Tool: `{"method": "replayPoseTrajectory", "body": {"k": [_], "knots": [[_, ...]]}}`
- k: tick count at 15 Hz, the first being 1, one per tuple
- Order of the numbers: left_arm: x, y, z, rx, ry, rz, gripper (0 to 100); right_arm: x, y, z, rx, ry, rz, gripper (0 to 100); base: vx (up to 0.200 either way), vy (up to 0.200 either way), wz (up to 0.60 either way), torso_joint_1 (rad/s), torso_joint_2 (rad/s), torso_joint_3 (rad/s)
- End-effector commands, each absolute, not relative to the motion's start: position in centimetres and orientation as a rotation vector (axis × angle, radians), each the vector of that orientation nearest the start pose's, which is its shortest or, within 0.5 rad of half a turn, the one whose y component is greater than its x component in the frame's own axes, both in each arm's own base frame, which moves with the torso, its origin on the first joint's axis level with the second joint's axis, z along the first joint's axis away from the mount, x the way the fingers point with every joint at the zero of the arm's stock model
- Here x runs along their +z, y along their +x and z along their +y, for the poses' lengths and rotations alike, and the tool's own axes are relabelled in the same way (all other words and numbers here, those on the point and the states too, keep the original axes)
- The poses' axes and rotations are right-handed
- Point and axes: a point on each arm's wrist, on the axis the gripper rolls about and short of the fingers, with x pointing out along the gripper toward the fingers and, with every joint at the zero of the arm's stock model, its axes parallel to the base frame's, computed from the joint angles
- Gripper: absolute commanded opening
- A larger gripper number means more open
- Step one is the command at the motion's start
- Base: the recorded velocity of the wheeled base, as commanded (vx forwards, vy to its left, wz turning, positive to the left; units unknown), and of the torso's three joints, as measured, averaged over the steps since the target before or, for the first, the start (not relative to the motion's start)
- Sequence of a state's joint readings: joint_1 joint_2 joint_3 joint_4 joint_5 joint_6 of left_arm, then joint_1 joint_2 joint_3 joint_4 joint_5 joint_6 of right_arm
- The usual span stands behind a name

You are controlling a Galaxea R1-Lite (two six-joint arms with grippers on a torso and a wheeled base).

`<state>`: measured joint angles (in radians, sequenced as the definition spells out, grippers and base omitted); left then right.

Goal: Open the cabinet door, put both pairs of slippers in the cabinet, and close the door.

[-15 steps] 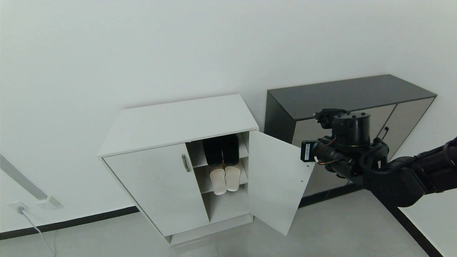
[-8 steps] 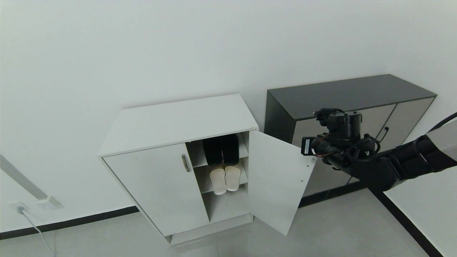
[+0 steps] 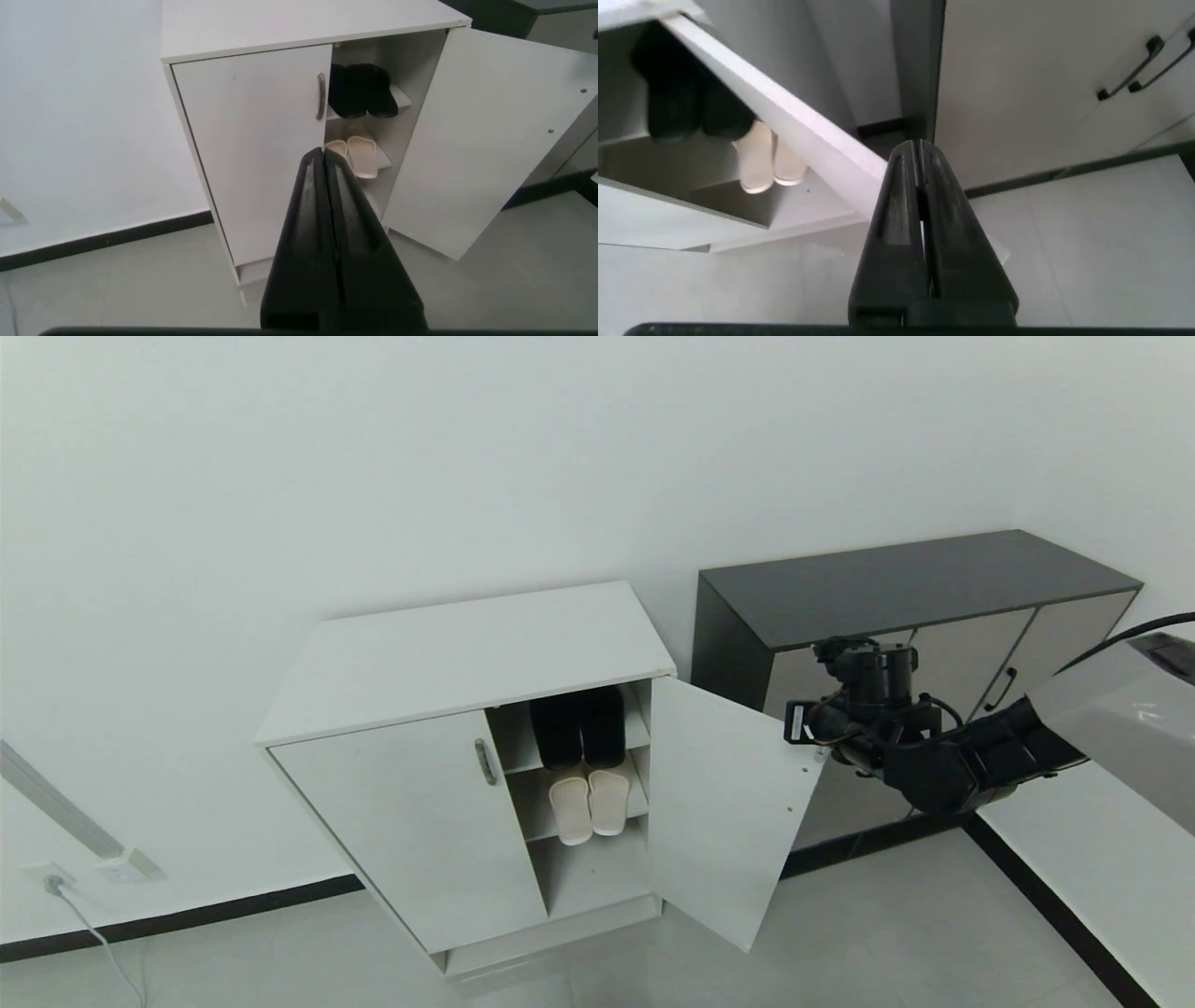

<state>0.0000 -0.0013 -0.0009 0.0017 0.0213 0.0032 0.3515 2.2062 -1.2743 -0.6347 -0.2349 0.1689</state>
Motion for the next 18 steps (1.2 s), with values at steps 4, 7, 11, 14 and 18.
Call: {"method": "replayPoseTrajectory", "body": {"k": [4, 7, 11, 14, 18], "knots": [[7.6, -2.3, 0.0, 0.021, 0.003, 0.0, 0, 10.5, 42.7, 14.8, 0.083, 0.076, 0.313, 0, 0.0, 0.0, 0.0, 0.0, 0.0, 0.0], [7.5, -2.3, 0.0, 0.021, 0.003, 0.002, 0, 10.3, 42.9, 14.6, 0.078, 0.076, 0.318, 0, 0.0, 0.0, 0.0, 0.0, 0.0, 0.0], [7.5, -2.3, 0.0, 0.021, 0.003, 0.002, 0, 9.9, 43.0, 14.5, 0.074, 0.073, 0.33, 0, 0.0, 0.0, 0.0, 0.0, 0.0, 0.0], [7.5, -2.3, 0.0, 0.021, 0.003, 0.002, 0, 10.0, 42.8, 14.6, 0.078, 0.069, 0.339, 0, 0.0, 0.0, 0.0, 0.0, 0.0, 0.0], [7.5, -2.3, 0.0, 0.021, 0.003, 0.002, 0, 10.4, 40.0, 16.6, 0.137, 0.053, 0.369, 0, 0.0, 0.0, 0.0, 0.0, 0.0, 0.0]]}}
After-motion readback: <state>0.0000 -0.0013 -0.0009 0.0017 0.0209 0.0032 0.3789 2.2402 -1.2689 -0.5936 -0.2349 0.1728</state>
